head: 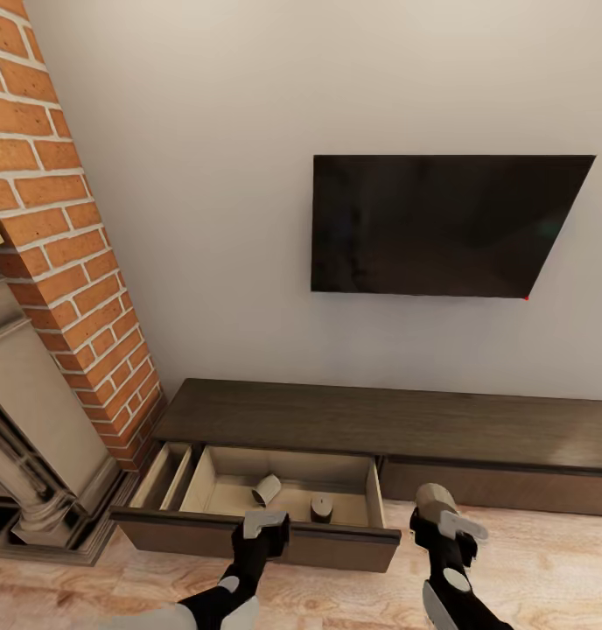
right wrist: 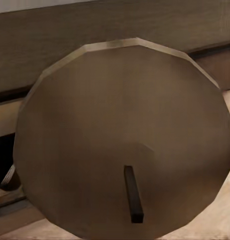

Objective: Place each of the two pumpkins and all three candles from the living room inside a cabinet in the living room (use any cabinet), then make sure every cabinet is closed, and position the cauldron so it is next to a table in the living room.

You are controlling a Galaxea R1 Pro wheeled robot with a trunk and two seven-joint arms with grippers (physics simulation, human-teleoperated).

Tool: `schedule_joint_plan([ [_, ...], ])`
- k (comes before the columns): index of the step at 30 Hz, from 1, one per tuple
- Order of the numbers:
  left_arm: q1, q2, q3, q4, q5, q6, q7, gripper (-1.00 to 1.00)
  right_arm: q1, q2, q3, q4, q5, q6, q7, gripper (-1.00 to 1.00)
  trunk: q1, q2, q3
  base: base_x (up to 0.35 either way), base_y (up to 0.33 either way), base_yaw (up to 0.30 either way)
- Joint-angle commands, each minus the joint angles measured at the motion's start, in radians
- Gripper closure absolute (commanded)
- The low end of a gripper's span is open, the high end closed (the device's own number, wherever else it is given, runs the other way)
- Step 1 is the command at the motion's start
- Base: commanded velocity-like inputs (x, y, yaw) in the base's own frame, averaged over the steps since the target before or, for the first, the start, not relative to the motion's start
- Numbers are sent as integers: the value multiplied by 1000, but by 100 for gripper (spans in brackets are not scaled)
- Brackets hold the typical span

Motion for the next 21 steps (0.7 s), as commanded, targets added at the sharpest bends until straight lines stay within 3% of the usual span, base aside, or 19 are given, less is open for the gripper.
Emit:
schedule_joint_plan([
  [1,-22,0,-6,-24,3,9,10,-100,-9,-2,-3,-29,-14,49,-5,100,0,-1,-2,0,0,0],
  [3,-47,1,-2,-67,4,30,11,-100,-23,-1,-14,-62,-15,128,-4,100,0,-1,-2,0,0,0],
  [4,-61,16,5,-107,4,40,12,-100,-34,-1,-18,-77,-15,184,-4,100,0,-1,-2,0,0,0],
  [5,-79,82,38,-250,3,52,34,-100,-63,2,-23,-97,-16,294,-3,100,0,-1,-2,0,0,0],
  [6,-82,127,56,-331,1,54,60,-100,-72,2,-25,-101,-16,321,-2,100,0,-1,-2,0,0,0],
  [8,-86,255,95,-556,-5,60,159,-100,-82,4,-26,-119,-17,351,-3,100,0,-1,-2,0,0,0],
  [9,-87,369,120,-772,-27,66,261,-100,-85,7,-26,-143,-23,367,-3,100,0,-1,-2,0,0,0],
  [11,-87,504,150,-1030,-89,73,403,-100,-87,13,-26,-177,-40,407,-4,100,0,-1,-2,0,0,0],
  [12,-88,575,180,-1146,-142,75,490,-100,-89,25,-25,-205,-49,458,-4,100,0,-1,-2,0,0,0],
  [13,-88,625,224,-1219,-181,76,551,-100,-96,56,-25,-245,-54,544,-5,100,0,-1,-2,0,0,0],
  [16,-88,658,247,-1276,-205,77,591,-100,-101,86,-12,-270,-55,616,-3,100,0,-1,-2,2,29,0],
  [19,-88,672,246,-1288,-208,76,596,-100,-102,90,12,-271,-55,628,-1,100,0,-1,-2,41,179,0],
  [20,-88,686,242,-1294,-209,76,598,-100,-101,92,49,-272,-55,631,1,100,0,-1,-2,84,268,0],
  [21,-88,688,241,-1295,-209,76,598,-100,-101,93,57,-272,-56,631,1,100,0,-1,-2,88,276,0],
])
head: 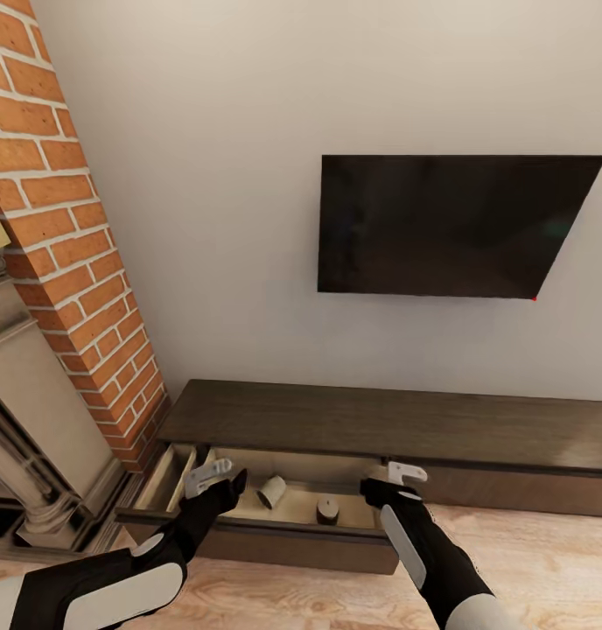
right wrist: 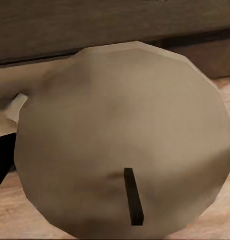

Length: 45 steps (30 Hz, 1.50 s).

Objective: Place each of the two pumpkins and all three candles from the living room inside a cabinet in the living room (use any cabinet), then make sure every cabinet is closed, and position the cauldron so it is next to a table in the living room.

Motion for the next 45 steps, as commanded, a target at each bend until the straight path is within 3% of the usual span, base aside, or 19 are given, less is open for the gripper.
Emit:
schedule_joint_plan([
  [1,-2,4,-5,-3,4,-5,2,-100,-1,4,16,-2,-7,3,-9,100,1,-2,-2,98,287,0],
  [7,-2,8,-14,-4,4,-5,3,-100,0,20,37,-1,-9,5,-9,100,1,-2,-2,146,300,3],
  [18,-2,9,-31,-5,3,-11,3,-100,0,25,44,52,-8,2,-5,100,1,-2,-9,235,264,166],
  [22,-2,9,-31,-5,5,-11,3,-100,0,47,47,100,-7,1,-1,100,1,-2,-12,279,223,153],
  [26,-2,9,-32,-26,5,-11,4,-100,0,60,96,172,-6,-1,1,100,1,-2,-12,285,218,11],
  [30,-2,8,-43,-35,5,-9,4,-100,0,60,108,184,-7,-1,1,100,1,-2,-12,289,209,1],
  [37,-2,3,-48,-37,5,-6,3,-100,0,60,111,186,-5,-1,1,100,1,-2,-12,320,63,0],
  [40,-2,5,-50,-74,5,-8,4,-100,-2,67,126,262,-5,7,1,100,1,-2,-12,83,2,0],
  [45,-2,6,-48,-97,4,-11,6,-100,-2,75,128,278,-5,25,1,100,8,-16,-19,13,0,0],
])
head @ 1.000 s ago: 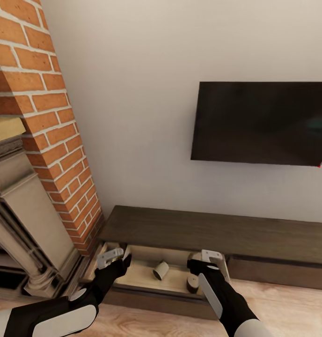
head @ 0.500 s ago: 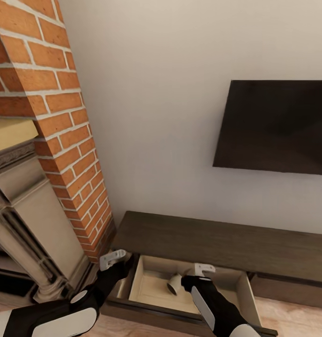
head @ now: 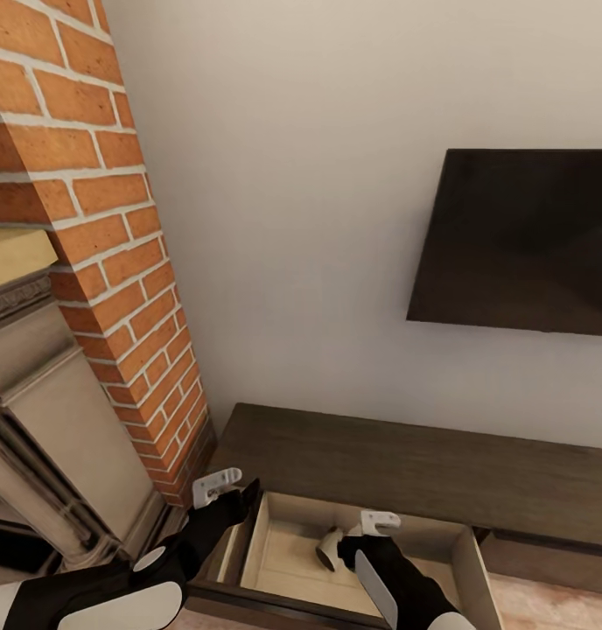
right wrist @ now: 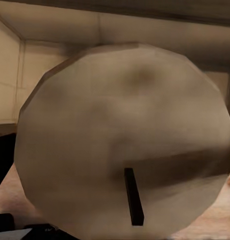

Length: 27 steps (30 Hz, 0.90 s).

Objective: Place each of the two pumpkins and all three candles from the living room inside a cabinet in the living room (use any cabinet), then make sure every cabinet is closed, and position the cauldron so it is next to a table in the living room.

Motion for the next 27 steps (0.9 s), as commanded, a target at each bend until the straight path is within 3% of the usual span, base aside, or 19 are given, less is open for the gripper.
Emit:
schedule_joint_plan([
  [1,-2,0,-2,-3,4,-5,2,-100,-1,0,6,-1,-10,8,-9,100,4,-9,-5,3,0,0],
  [27,-2,5,2,-43,3,-7,4,-100,-1,-1,7,0,-12,21,-1,100,104,-191,-86,0,0,0],
])
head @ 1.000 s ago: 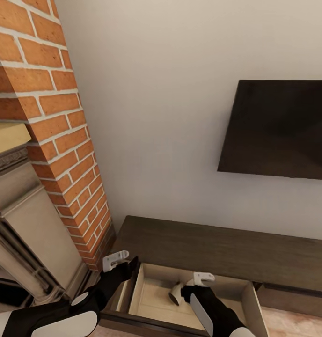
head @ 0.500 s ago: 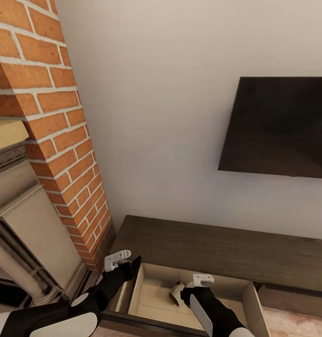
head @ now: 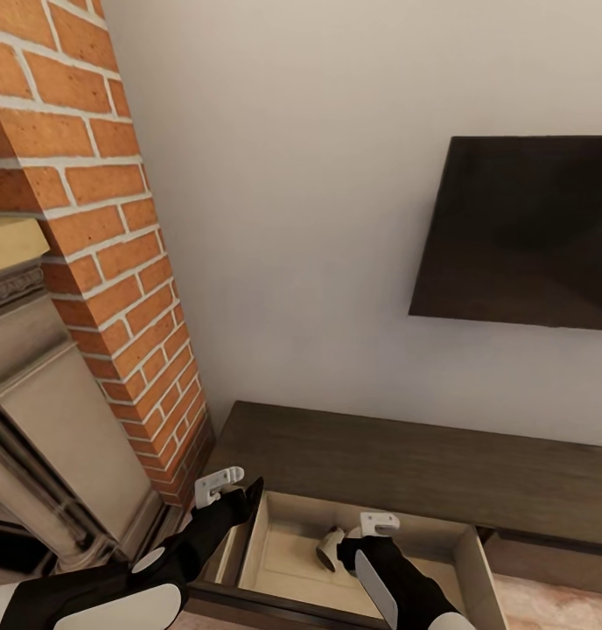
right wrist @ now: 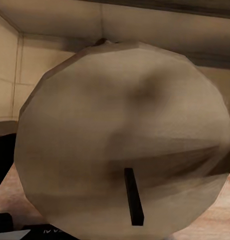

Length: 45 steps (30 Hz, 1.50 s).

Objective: Place each of the two pumpkins and all three candles from the living room inside a cabinet in the living room (use any cabinet), then make sure every cabinet is closed, and position the cauldron so it is next to a table in the living room.

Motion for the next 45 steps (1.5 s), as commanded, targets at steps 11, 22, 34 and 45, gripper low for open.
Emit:
schedule_joint_plan([
  [11,-2,-1,-4,-2,4,-5,52,-100,-1,-1,6,-4,-8,62,72,100,42,-78,-36,0,0,0],
  [22,-2,-1,-4,-15,2,-5,54,-100,-1,-2,5,-3,-8,64,72,100,85,-155,-70,0,0,0],
  [34,-2,0,-3,-17,2,-5,54,-100,-277,-5,-162,111,-53,355,63,100,131,-239,-108,0,0,0],
  [45,-2,5,-1,-38,3,-5,54,-100,-318,-7,-200,177,-94,387,70,100,173,-316,-142,0,0,0],
])
